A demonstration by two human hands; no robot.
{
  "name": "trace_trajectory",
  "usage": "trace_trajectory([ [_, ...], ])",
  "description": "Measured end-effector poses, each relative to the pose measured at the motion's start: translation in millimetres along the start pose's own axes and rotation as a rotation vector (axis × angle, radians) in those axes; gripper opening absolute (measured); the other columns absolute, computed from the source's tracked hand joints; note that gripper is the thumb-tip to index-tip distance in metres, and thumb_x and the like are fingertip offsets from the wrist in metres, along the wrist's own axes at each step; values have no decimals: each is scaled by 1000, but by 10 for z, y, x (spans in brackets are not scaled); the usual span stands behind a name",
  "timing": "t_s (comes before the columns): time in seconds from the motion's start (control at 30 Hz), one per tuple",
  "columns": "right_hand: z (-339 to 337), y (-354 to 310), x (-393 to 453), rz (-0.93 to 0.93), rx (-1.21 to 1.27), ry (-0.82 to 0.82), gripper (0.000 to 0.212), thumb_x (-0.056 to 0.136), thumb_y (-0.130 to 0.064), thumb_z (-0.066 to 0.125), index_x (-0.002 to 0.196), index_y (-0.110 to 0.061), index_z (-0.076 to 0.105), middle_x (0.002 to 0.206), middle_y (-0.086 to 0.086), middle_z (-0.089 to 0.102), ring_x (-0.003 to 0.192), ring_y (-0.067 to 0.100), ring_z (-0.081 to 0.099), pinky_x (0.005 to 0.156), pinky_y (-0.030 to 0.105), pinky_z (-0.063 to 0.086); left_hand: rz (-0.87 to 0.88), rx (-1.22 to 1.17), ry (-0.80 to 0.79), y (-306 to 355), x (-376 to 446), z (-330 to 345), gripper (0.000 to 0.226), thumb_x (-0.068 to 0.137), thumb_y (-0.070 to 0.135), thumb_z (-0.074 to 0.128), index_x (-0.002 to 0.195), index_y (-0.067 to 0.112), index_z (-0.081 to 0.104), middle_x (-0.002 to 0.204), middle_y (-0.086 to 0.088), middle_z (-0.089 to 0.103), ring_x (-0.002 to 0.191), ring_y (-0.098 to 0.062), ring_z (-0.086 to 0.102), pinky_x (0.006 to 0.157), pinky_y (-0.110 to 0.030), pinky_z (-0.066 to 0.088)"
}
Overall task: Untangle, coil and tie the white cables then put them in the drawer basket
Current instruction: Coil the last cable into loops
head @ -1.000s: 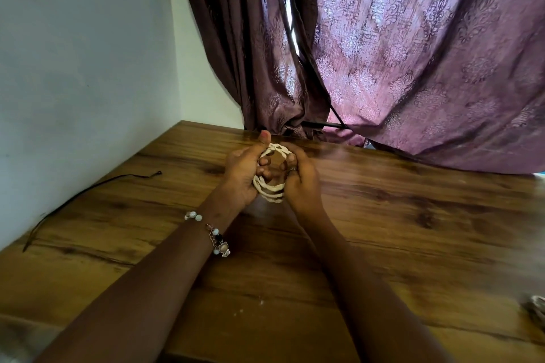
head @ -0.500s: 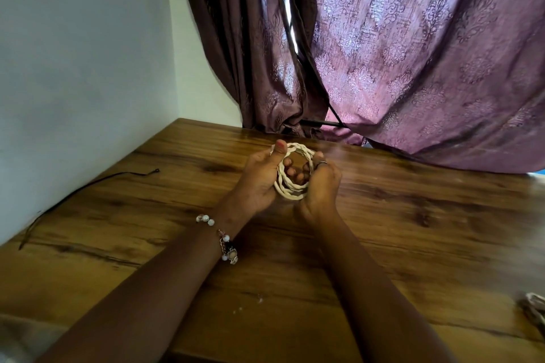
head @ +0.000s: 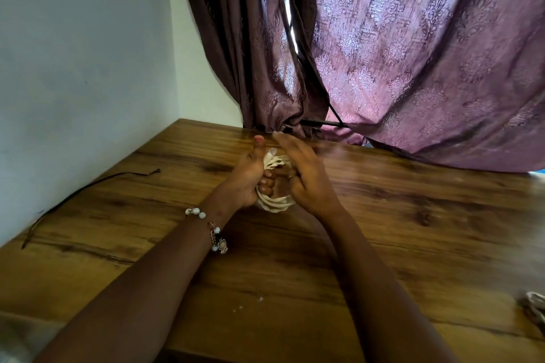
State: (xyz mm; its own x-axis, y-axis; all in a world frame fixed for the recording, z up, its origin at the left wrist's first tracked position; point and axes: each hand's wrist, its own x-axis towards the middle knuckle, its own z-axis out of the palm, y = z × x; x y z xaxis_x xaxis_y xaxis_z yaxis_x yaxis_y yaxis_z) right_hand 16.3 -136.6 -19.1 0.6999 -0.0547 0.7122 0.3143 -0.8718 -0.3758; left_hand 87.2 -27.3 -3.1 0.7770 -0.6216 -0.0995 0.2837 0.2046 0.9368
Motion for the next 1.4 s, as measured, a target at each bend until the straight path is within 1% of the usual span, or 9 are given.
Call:
trace_trajectory([
  [0.13, 28, 29, -16, -53, -189, -151, 59, 78, -22, 40, 135, -12, 51, 135, 13, 49, 118, 32, 49, 91, 54, 43, 25, 79, 29, 46, 24, -63, 56, 95, 57, 33, 73, 10, 53, 41, -1, 41, 29, -6, 30, 35, -9, 24],
  [0.3, -47, 39, 28, -64, -116, -6, 41, 71, 8, 52, 110, 3, 65, 102, 19, 53, 92, 28, 56, 84, 18, 41, -12, -25, -14, 74, 25, -34, 41, 98, 34, 49, 70, 3, 52, 41, -4, 47, 29, -6, 33, 33, -10, 27],
  [0.5, -105, -13, 27, -17, -49, 100, 42, 71, 3, 44, 107, 6, 65, 95, 18, 50, 88, 20, 51, 82, 0, 31, -107, -187, -102, 71, 28, -22, 27, 96, 20, 54, 80, 0, 60, 53, -9, 57, 33, -7, 43, 33, -15, 39],
  [0.63, -133, -4, 15, 28, 26, 65, 44, 75, 1, 49, 114, -5, 68, 96, 10, 51, 90, 13, 51, 84, 10, 39, -99, -165, -140, 92, 18, -46, 25, 99, 14, 47, 80, -1, 56, 51, -5, 54, 31, -3, 37, 31, -11, 31],
  [0.8, -139, 25, 14, 160, 147, 124, 29, 92, -28, 50, 94, -12, 74, 90, 6, 63, 91, 28, 56, 83, 45, 45, 78, 112, -32, 81, 23, -38, 23, 100, 17, 45, 90, -1, 55, 59, -8, 43, 31, -4, 29, 33, -9, 21],
  [0.9, -150, -70, 44, 255, 273, 141, 20, 91, -16, 53, 94, -19, 72, 90, 9, 69, 89, 23, 63, 83, 40, 50, 152, 173, -4, 58, 18, -19, 31, 99, 16, 48, 71, 4, 55, 59, -8, 43, 29, -5, 30, 33, -9, 21],
  [1.07, -226, -173, 20, 494, 629, 78, 20, 91, 9, 49, 100, 5, 67, 89, 10, 70, 77, 7, 67, 68, 19, 53, 168, 171, -24, 31, 4, -27, 34, 98, 16, 50, 67, 5, 57, 57, -9, 46, 29, -5, 32, 32, -10, 23],
  [1.23, -123, -140, 45, 472, 567, 243, 25, 92, 11, 43, 94, -3, 63, 79, 4, 64, 67, 0, 60, 60, 16, 48, 102, 108, -115, 54, -58, 16, 36, 97, 15, 52, 66, 6, 68, 51, -11, 55, 28, -7, 35, 32, -10, 25],
  [1.4, -12, -24, 52, 458, 479, 437, 32, 90, 4, 38, 87, -19, 60, 81, 5, 58, 70, 11, 51, 63, 25, 42, 65, 82, -86, 62, -56, -3, 29, 95, 18, 56, 72, 4, 68, 48, -7, 57, 29, -8, 40, 34, -14, 34],
])
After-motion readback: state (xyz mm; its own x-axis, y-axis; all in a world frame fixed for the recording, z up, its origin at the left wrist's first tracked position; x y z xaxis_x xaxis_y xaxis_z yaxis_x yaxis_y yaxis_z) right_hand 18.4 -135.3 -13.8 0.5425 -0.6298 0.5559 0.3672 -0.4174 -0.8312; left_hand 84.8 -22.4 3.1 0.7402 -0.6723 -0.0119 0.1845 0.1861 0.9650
